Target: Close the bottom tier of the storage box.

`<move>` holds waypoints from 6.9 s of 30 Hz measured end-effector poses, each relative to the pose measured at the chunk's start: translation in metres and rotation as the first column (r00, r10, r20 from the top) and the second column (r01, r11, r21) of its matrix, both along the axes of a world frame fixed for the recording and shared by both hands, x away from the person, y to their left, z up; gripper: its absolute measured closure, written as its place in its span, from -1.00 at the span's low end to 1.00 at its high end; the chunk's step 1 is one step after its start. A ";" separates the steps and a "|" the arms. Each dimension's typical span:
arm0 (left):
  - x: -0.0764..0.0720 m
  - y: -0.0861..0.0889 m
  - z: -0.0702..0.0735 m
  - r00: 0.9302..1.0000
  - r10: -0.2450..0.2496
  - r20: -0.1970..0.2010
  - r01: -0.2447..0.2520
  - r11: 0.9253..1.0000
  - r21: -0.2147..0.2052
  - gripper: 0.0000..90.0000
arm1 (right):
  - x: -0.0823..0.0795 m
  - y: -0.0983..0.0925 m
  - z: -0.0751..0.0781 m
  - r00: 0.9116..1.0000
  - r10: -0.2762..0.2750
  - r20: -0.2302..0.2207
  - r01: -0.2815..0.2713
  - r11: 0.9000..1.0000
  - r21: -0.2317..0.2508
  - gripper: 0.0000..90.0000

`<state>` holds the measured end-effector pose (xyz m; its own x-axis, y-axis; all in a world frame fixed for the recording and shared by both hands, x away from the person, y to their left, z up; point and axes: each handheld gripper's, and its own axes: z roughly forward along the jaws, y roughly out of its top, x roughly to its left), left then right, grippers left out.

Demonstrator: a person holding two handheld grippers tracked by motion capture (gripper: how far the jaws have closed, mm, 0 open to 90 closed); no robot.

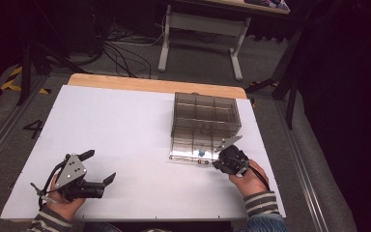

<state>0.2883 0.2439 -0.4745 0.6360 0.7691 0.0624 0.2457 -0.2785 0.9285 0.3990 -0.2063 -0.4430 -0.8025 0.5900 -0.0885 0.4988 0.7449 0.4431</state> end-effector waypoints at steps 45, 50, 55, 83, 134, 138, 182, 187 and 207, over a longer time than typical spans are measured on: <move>0.000 0.000 0.000 1.000 0.000 0.004 0.000 1.000 0.001 -0.94 | 0.013 0.008 -0.021 1.000 -0.026 -0.003 0.026 1.000 0.009 1.00; -0.001 0.001 0.000 1.000 0.004 0.002 -0.004 1.000 -0.002 -0.94 | 0.015 0.008 -0.021 0.999 -0.046 0.016 0.046 0.999 0.014 1.00; -0.002 0.002 0.000 1.000 0.007 0.001 -0.007 1.000 0.005 -0.94 | 0.020 0.006 -0.021 0.997 -0.074 0.022 0.073 0.996 0.045 1.00; -0.018 0.017 -0.002 0.997 0.078 -0.003 -0.078 0.997 -0.005 -0.94 | 0.055 0.007 -0.027 0.974 -0.197 0.111 0.186 0.978 0.097 1.00; -0.023 0.022 -0.003 0.996 0.087 -0.010 -0.087 0.996 -0.014 -0.93 | 0.057 0.002 -0.015 0.947 -0.258 0.194 0.227 0.959 0.170 0.88; -0.023 0.022 -0.003 0.996 0.088 -0.012 -0.088 0.996 -0.017 -0.93 | 0.051 0.001 -0.008 0.944 -0.253 0.213 0.215 0.959 0.185 0.86; -0.017 0.018 -0.002 0.998 0.065 -0.017 -0.066 0.998 -0.026 -0.93 | -0.006 -0.014 0.032 0.972 0.016 0.236 -0.113 0.909 0.402 -0.83; -0.016 0.018 -0.002 0.998 0.063 -0.016 -0.064 0.998 -0.023 -0.93 | -0.009 -0.014 0.029 0.971 0.038 0.235 -0.133 0.905 0.403 -0.91; -0.016 0.017 -0.002 0.998 0.058 -0.017 -0.058 0.998 -0.020 -0.93 | -0.034 -0.008 0.005 0.955 0.122 0.269 -0.237 0.860 0.453 -1.00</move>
